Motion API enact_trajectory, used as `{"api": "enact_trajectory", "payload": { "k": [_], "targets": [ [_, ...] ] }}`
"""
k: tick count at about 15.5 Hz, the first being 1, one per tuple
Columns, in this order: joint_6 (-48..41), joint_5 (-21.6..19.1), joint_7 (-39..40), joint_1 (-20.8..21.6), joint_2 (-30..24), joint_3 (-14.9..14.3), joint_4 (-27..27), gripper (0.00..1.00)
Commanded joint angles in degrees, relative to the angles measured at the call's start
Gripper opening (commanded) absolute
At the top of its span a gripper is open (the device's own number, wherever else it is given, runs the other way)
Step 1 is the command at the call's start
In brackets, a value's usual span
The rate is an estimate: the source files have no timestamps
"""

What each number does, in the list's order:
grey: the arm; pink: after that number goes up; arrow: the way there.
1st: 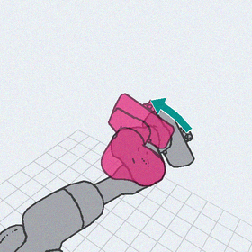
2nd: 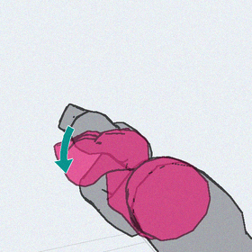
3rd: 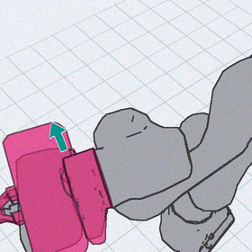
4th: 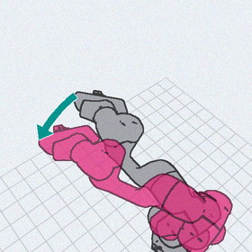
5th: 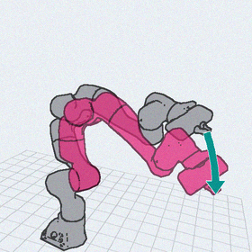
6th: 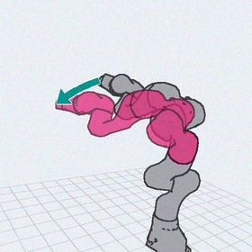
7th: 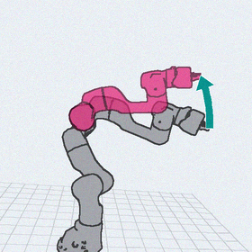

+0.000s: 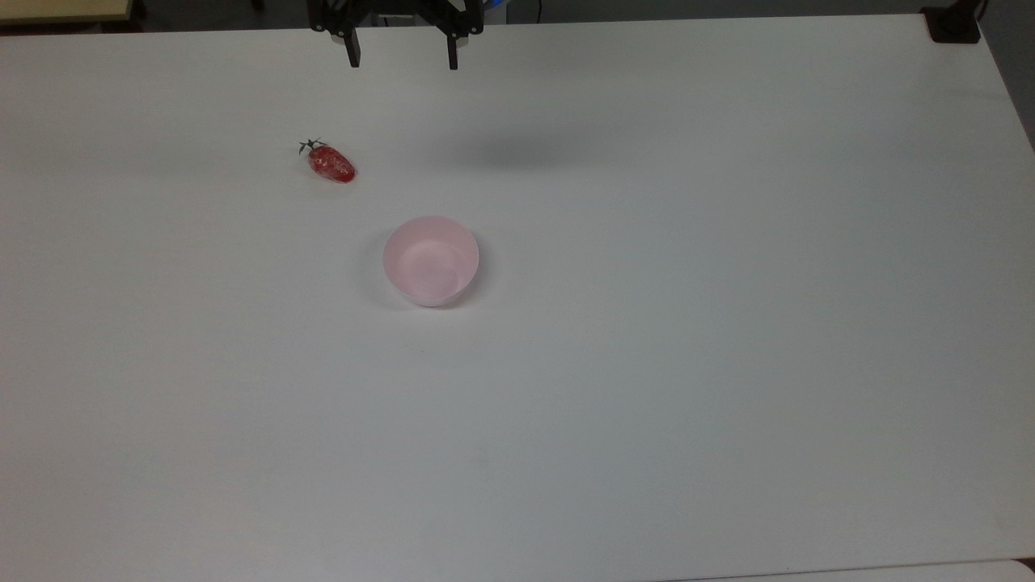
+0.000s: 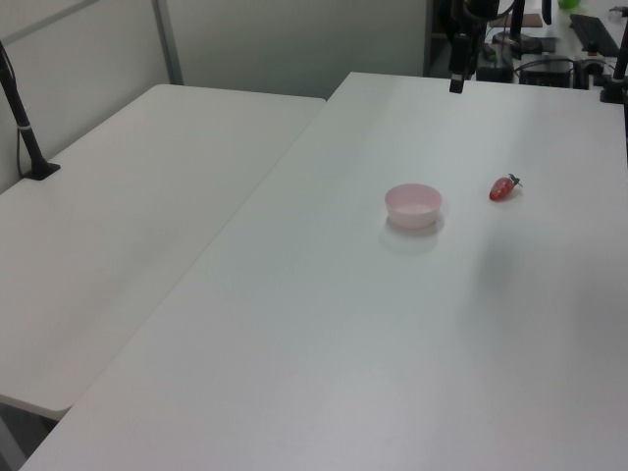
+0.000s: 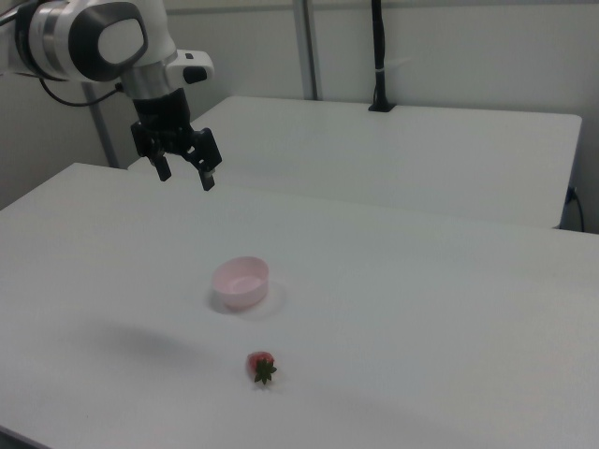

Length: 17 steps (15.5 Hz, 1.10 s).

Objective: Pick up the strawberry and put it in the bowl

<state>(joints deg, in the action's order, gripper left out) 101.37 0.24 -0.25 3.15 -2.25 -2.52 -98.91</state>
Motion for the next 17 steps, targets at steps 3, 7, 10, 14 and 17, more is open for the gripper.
{"api": "enact_trajectory", "payload": {
  "k": [3,7,10,14,17],
  "targets": [
    [-1.53,-1.12,0.16,0.02,0.05,-0.12,0.74,1.0],
    [-1.62,-1.12,-0.1,0.37,-0.13,-0.12,0.65,1.0],
    [-1.62,-1.12,-0.01,0.37,-0.13,-0.12,0.65,1.0],
    [-1.62,-1.12,-0.1,0.37,-0.13,-0.12,0.74,1.0],
    [-1.62,-1.12,-0.1,0.72,-0.21,-0.12,0.74,1.0]
  ]
}}
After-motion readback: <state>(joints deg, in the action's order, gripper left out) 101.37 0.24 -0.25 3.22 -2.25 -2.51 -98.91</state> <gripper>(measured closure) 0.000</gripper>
